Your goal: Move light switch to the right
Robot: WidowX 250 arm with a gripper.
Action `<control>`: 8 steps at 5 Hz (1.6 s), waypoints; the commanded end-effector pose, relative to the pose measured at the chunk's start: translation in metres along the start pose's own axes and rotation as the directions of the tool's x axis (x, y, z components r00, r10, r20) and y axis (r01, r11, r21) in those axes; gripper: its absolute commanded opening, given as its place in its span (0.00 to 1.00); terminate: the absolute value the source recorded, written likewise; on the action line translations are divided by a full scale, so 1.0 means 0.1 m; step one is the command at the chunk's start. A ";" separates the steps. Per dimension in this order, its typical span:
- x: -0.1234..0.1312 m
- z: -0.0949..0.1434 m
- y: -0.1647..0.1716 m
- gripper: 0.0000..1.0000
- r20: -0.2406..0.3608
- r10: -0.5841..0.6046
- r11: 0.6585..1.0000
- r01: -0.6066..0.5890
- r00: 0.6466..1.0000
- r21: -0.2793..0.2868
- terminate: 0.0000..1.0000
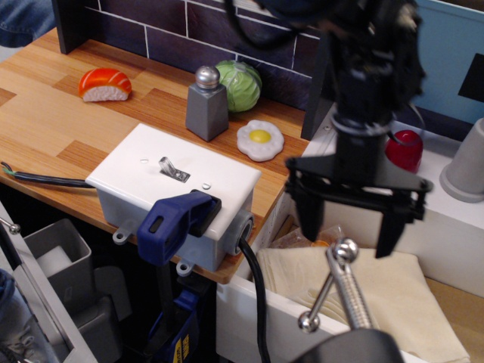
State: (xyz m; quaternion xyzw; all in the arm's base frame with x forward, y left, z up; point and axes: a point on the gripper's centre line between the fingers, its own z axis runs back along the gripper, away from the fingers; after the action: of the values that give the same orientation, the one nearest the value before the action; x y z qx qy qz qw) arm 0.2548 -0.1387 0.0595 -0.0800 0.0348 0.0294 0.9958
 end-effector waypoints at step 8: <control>0.06 0.48 1.48 1.00 0.082 -0.133 0.988 0.125 0.988 0.089 0.00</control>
State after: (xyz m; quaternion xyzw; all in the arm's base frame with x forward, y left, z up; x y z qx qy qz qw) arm 0.2499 0.0132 0.0717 -0.0458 0.0068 -0.0378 0.9982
